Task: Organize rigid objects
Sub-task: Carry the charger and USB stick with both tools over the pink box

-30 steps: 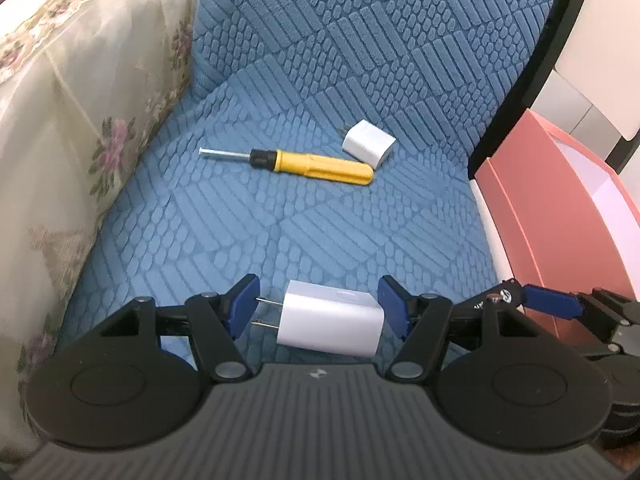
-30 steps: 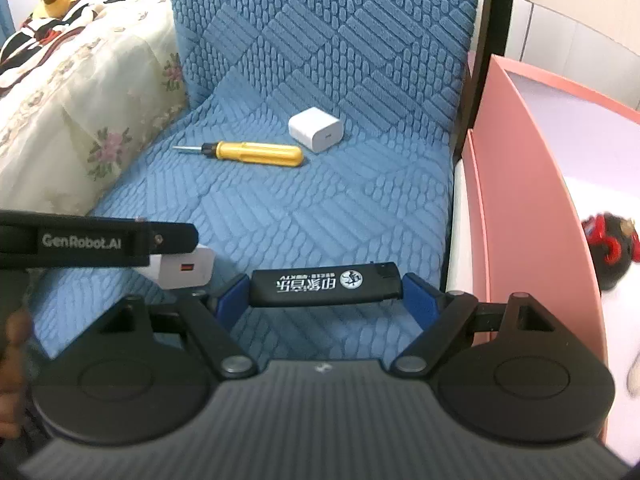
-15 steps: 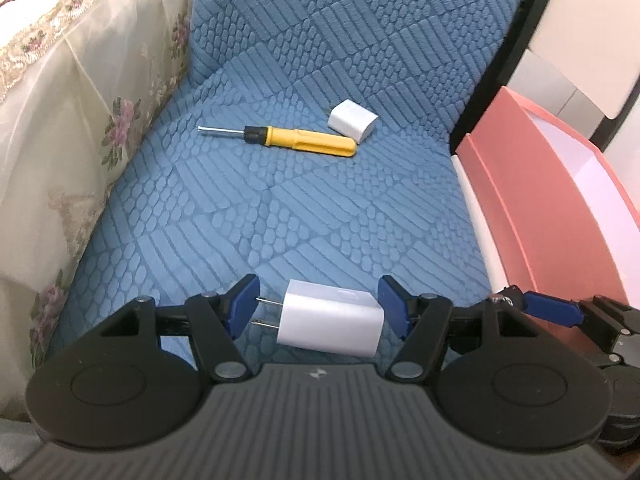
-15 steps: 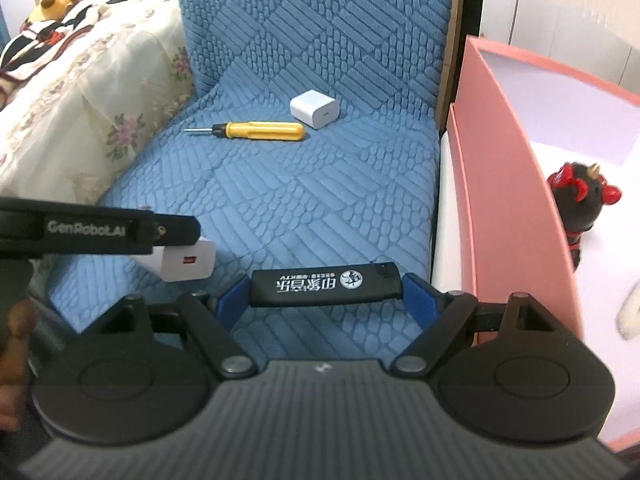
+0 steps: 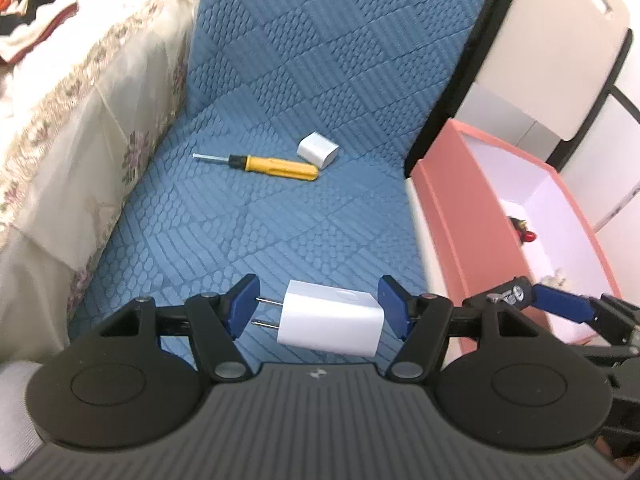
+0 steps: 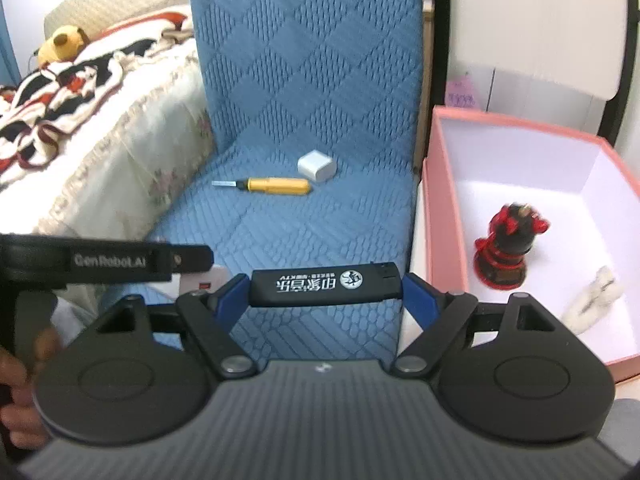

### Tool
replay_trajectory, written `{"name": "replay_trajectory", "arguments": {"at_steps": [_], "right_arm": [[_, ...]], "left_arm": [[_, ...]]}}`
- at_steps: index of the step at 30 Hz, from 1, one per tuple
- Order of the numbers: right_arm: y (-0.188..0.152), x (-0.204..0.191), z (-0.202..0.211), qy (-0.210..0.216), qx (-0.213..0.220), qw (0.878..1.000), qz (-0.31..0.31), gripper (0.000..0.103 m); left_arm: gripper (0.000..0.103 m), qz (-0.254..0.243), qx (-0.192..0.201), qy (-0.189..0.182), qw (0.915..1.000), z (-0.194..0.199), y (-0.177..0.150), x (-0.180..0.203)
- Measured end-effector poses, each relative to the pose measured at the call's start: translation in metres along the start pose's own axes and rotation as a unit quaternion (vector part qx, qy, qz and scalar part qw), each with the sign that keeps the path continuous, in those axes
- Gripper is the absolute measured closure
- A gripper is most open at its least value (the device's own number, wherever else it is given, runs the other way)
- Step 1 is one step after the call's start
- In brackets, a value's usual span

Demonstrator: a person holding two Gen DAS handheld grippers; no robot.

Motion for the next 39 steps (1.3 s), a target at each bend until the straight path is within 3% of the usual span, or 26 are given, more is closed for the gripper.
{"name": "replay_trajectory", "arguments": {"at_steps": [15, 29, 39], "right_arm": [[0.046, 0.033, 0.075, -0.026, 0.054, 0.998, -0.02, 0.019], [0.067, 0.107, 0.121, -0.072, 0.092, 0.992, -0.053, 0.019], [0.075, 0.158, 0.147, -0.097, 0.108, 0.987, -0.071, 0.019]], "left_arm": [[0.032, -0.023, 0.043, -0.037, 0.9981, 0.065, 0.04, 0.082], [0.032, -0.062, 0.061, -0.076, 0.9933, 0.072, 0.061, 0.181], [0.032, -0.08, 0.063, -0.09, 0.9907, 0.064, 0.07, 0.231]]}}
Point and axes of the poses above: each gripper's, at about its wrist camera, not at the fingertips, and z roughly against the way its jaws point, x to its right, y to its top, the point moved 8 cm from there along -z, roughly the way its jaws point, and after that the axes turned 8 degrees about x, right-handed, at the moved point
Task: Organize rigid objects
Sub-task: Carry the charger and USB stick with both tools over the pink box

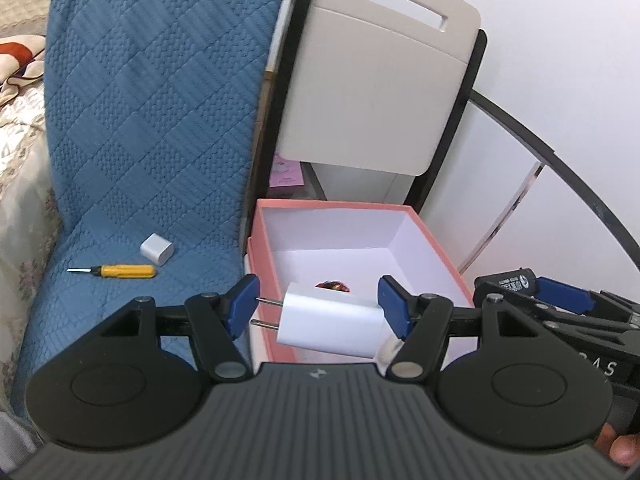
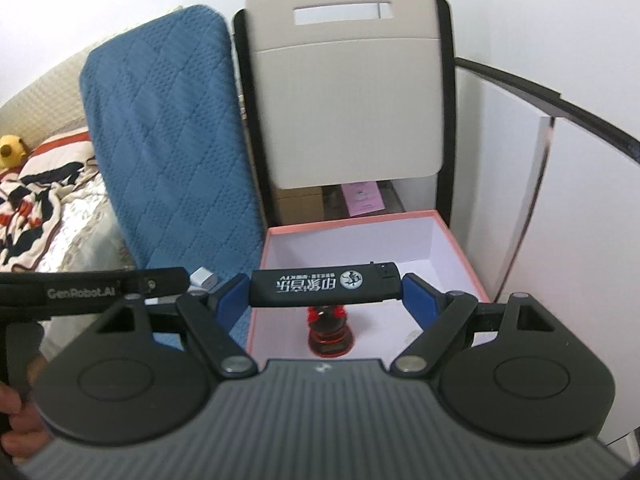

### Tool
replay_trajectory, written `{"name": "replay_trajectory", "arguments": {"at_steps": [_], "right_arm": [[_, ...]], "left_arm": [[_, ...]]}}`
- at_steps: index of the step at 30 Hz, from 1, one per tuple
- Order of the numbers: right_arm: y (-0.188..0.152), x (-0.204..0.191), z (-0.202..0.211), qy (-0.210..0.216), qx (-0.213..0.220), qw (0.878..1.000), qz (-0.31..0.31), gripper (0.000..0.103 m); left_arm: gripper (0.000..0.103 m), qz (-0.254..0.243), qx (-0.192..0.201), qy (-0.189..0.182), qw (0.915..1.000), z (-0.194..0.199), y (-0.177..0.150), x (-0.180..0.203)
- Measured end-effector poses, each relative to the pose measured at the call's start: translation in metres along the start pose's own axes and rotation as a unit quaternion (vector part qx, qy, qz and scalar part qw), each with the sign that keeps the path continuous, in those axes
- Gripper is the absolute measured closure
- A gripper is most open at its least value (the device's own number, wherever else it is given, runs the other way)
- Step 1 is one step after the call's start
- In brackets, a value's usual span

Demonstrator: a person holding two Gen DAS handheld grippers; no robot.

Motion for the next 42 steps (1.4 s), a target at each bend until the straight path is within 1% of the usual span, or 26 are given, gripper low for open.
{"name": "replay_trajectory", "arguments": {"at_steps": [6, 12, 21, 31, 38, 42], "right_arm": [[0.008, 0.027, -0.008, -0.007, 0.005, 1.0, -0.007, 0.019], [0.001, 0.049, -0.027, -0.008, -0.01, 1.0, -0.013, 0.019], [-0.037, 0.083, -0.067, -0.013, -0.063, 0.997, -0.03, 0.018], [-0.086, 0.105, -0.118, -0.009, -0.129, 0.991, -0.027, 0.018], [-0.113, 0.12, -0.146, -0.007, -0.165, 0.985, -0.041, 0.018], [-0.118, 0.125, -0.156, -0.009, -0.174, 0.984, -0.038, 0.018]], "left_arm": [[0.032, -0.003, 0.004, 0.003, 1.0, -0.014, 0.01, 0.016], [0.032, 0.001, -0.012, 0.009, 0.9999, -0.042, 0.002, 0.024], [0.032, 0.003, -0.065, 0.027, 0.9975, -0.098, -0.033, 0.025], [0.032, -0.005, -0.133, 0.037, 0.9904, -0.158, -0.08, 0.028], [0.032, -0.006, -0.163, 0.047, 0.9854, -0.187, -0.104, 0.024], [0.032, -0.003, -0.172, 0.049, 0.9839, -0.194, -0.111, 0.024]]}}
Point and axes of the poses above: each gripper's, at about its wrist camera, not at the fingertips, and z roughly against the way its jaws point, x to its right, y to its top, the point moved 8 cm from there along -z, roughly the way its jaws point, and after that the axes turned 8 degrees about x, right-handed, at the moved point
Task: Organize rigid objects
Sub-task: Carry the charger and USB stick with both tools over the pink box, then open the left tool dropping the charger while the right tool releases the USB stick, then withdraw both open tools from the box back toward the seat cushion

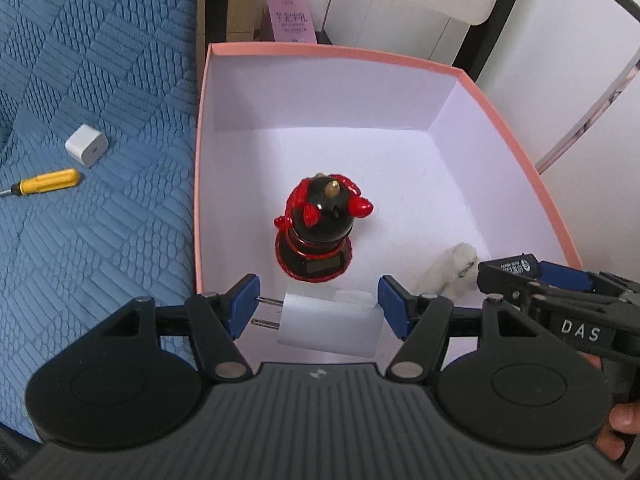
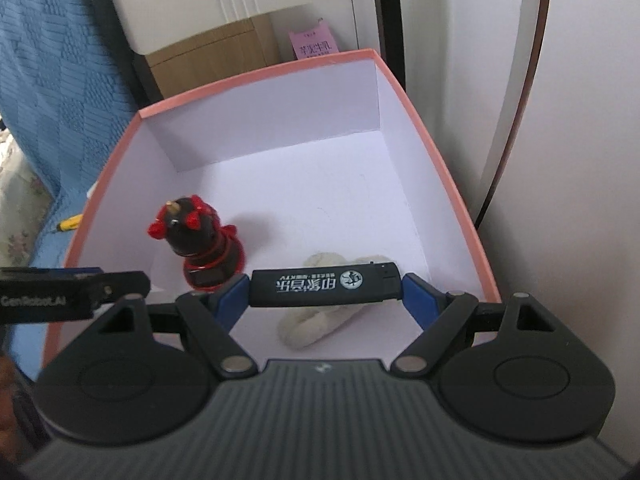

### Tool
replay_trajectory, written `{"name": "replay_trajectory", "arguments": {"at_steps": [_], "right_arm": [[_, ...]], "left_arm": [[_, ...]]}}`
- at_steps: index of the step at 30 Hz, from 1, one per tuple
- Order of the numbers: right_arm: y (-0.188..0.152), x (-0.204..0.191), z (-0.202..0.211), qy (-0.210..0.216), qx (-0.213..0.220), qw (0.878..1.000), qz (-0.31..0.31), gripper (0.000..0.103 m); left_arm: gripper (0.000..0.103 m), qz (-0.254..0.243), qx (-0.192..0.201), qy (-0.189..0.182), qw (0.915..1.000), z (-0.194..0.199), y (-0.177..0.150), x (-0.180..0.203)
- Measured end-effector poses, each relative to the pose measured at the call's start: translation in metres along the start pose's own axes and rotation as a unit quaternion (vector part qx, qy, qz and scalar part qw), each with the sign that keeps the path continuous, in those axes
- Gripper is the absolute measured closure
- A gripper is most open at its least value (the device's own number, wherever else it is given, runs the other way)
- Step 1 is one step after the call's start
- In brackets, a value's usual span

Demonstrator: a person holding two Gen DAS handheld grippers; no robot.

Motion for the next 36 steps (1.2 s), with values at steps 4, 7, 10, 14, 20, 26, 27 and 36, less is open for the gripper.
{"name": "replay_trajectory", "arguments": {"at_steps": [4, 7, 10, 14, 20, 26, 27, 36], "right_arm": [[-0.002, 0.004, -0.005, 0.001, -0.004, 1.0, -0.001, 0.018], [-0.002, 0.003, -0.004, 0.003, -0.008, 1.0, 0.005, 0.019], [-0.003, 0.003, -0.004, 0.001, -0.014, 1.0, 0.004, 0.015], [0.0, 0.0, 0.003, 0.002, -0.012, 1.0, -0.004, 0.005], [0.008, -0.011, 0.025, 0.002, 0.004, 1.0, 0.004, 0.0], [0.018, -0.027, 0.049, 0.006, 0.022, 1.0, 0.015, 0.0], [0.019, -0.029, 0.054, 0.006, 0.026, 1.0, 0.016, 0.0], [0.028, -0.061, 0.097, 0.015, 0.061, 0.998, 0.019, 0.0]], "left_arm": [[0.032, -0.004, 0.0, -0.003, 1.0, -0.002, 0.001, 0.003], [0.032, 0.001, 0.004, -0.002, 1.0, 0.001, 0.002, 0.001], [0.029, 0.005, 0.011, -0.003, 0.9999, 0.008, 0.005, -0.001], [0.028, -0.001, 0.027, -0.003, 0.9996, 0.023, 0.012, -0.001], [0.028, -0.005, 0.052, -0.008, 0.9986, 0.051, 0.019, -0.002], [0.028, -0.007, 0.079, -0.009, 0.9968, 0.084, 0.021, -0.007], [0.028, -0.006, 0.083, -0.01, 0.9965, 0.09, 0.022, -0.008], [0.028, 0.004, 0.126, -0.017, 0.9918, 0.146, 0.026, -0.022]]}}
Point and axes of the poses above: each gripper's, at about its wrist camera, not at the fingertips, and z roughly against the way its jaws point, x to its right, y to its top, the point moved 8 cm from there along -z, roughly the way its jaws point, and after that the axes turned 8 degrees about x, right-handed, at the moved point
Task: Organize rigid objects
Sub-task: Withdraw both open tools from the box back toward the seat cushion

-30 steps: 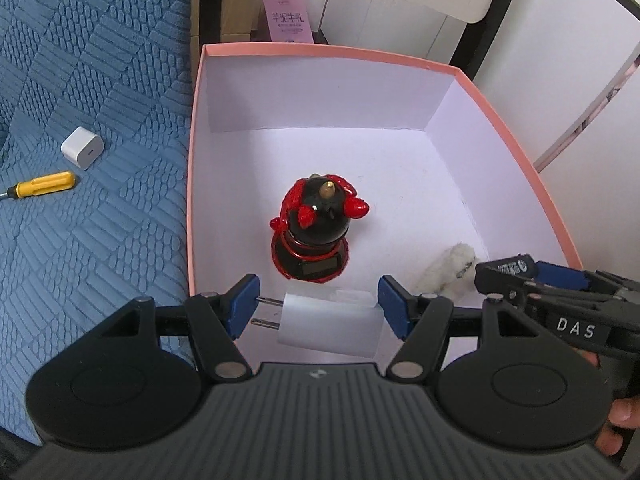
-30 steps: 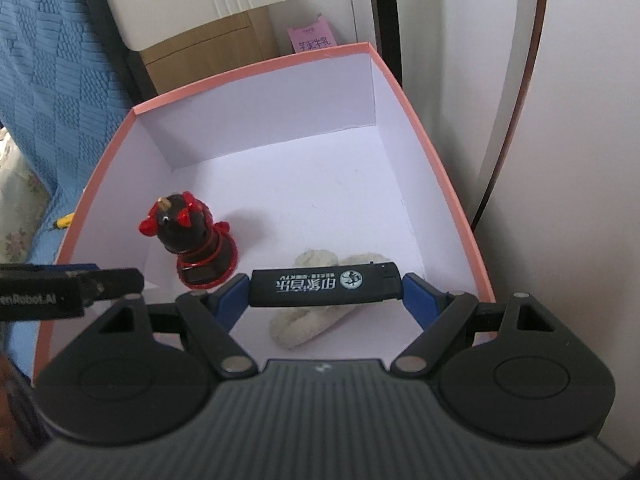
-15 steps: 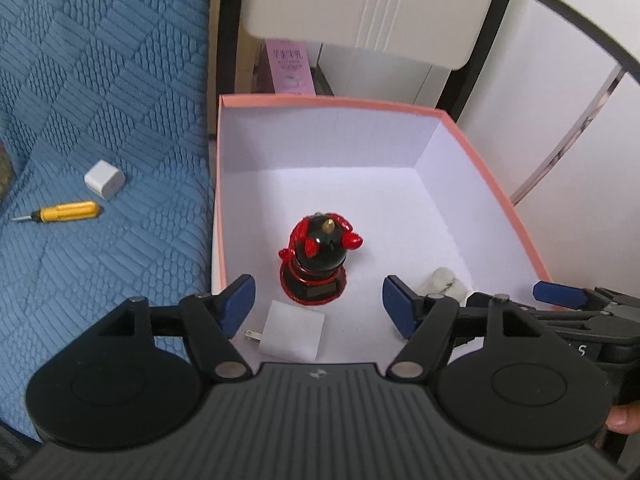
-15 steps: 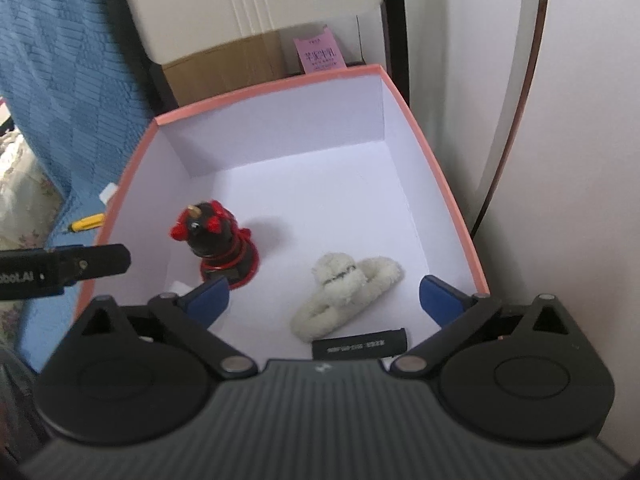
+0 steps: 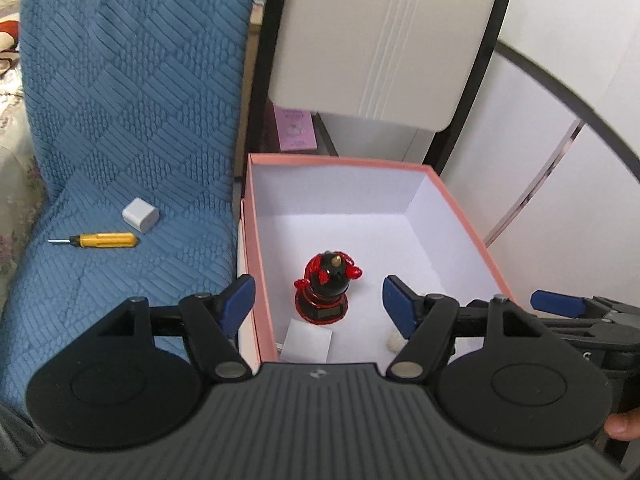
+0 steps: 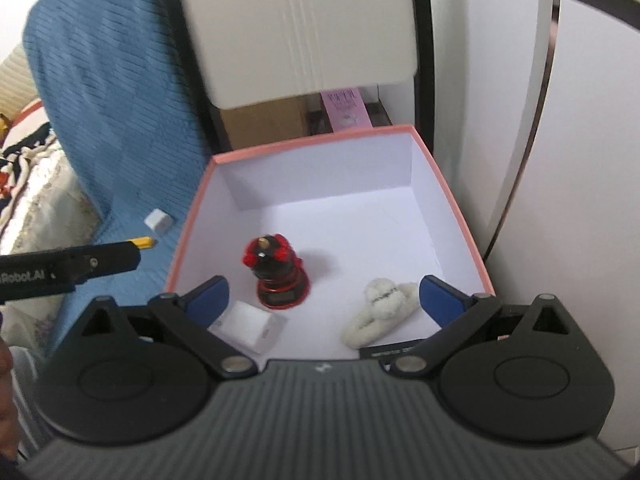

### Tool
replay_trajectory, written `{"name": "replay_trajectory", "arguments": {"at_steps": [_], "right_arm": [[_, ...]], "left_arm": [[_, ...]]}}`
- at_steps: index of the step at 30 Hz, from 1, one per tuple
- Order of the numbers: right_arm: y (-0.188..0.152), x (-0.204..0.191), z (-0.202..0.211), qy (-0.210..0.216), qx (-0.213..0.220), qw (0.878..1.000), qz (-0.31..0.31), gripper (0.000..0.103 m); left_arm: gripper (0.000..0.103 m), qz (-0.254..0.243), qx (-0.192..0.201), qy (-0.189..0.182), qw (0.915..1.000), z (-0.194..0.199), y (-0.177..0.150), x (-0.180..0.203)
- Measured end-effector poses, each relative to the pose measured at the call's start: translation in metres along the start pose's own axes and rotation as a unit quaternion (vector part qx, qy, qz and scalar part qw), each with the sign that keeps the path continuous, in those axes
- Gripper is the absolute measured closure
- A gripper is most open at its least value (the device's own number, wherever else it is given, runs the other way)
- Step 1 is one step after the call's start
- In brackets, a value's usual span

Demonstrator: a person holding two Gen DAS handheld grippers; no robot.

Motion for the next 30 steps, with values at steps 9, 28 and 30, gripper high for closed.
{"name": "replay_trajectory", "arguments": {"at_steps": [9, 28, 30], "right_arm": [[0.012, -0.037, 0.039, 0.031, 0.039, 0.999, 0.005, 0.0], [-0.009, -0.124, 0.098, 0.075, 0.07, 0.994, 0.038, 0.0], [-0.013, -0.133, 0.103, 0.079, 0.072, 0.993, 0.044, 0.0]], "left_arm": [[0.028, -0.001, 0.046, 0.016, 0.9988, 0.05, 0.016, -0.019], [0.028, 0.007, 0.093, 0.027, 0.9953, 0.146, 0.003, -0.078], [0.028, 0.013, 0.095, 0.027, 0.9951, 0.154, -0.002, -0.086]]}}
Point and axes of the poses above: each gripper's, at about its wrist camera, not at the fingertips, and z roughly against the way its jaws point, x to its right, y to its top, the point moved 8 cm from there along -z, roughly the way its jaws point, and after that the axes turned 8 degrees about x, right-handed, at the moved point
